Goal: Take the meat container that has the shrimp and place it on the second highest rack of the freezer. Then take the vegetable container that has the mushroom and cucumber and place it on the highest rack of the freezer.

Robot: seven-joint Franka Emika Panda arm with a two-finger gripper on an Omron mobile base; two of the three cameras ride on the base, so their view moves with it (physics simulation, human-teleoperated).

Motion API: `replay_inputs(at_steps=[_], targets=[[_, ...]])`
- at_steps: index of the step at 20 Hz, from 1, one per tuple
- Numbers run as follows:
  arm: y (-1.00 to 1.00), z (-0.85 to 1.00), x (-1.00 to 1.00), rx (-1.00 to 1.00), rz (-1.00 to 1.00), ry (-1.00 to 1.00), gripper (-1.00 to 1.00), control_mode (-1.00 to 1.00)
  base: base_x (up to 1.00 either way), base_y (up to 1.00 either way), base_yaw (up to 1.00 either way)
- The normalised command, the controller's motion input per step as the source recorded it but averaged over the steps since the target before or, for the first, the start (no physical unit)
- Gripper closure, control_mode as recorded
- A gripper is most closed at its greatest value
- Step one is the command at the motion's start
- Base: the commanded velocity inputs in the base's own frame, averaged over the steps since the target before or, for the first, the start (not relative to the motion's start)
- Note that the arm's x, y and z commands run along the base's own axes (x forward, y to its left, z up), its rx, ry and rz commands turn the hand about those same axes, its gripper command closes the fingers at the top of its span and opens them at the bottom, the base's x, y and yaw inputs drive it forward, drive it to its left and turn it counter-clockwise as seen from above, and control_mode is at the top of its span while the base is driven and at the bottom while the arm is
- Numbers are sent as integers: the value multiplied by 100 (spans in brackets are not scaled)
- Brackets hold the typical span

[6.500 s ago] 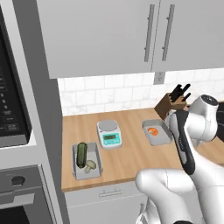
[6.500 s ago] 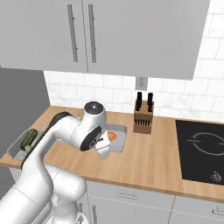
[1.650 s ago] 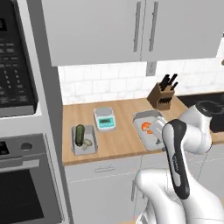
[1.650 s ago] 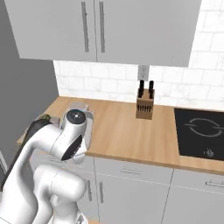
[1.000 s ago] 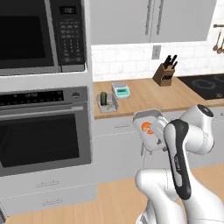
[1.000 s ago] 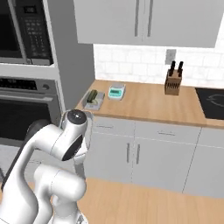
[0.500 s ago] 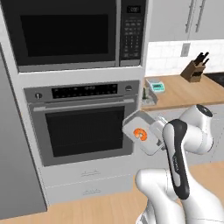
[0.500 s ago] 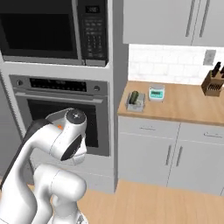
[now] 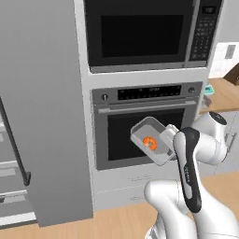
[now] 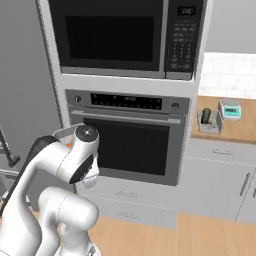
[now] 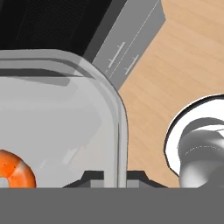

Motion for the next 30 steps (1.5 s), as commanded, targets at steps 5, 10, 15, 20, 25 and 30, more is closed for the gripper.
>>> replay_inputs(at_steps=[5, 10, 15, 20, 25, 30], targets=[[0, 0, 0, 0, 0, 0, 100, 100, 0, 100, 0], [0, 0, 0, 0, 0, 0, 100, 100, 1, 100, 0], [0, 0, 0, 0, 0, 0, 100, 100, 19, 100, -3], [0, 0, 0, 0, 0, 0, 100, 100, 35, 89, -2], [0, 0, 0, 0, 0, 0, 100, 100, 28, 23, -3], [0, 0, 0, 0, 0, 0, 100, 100, 21, -21, -3]])
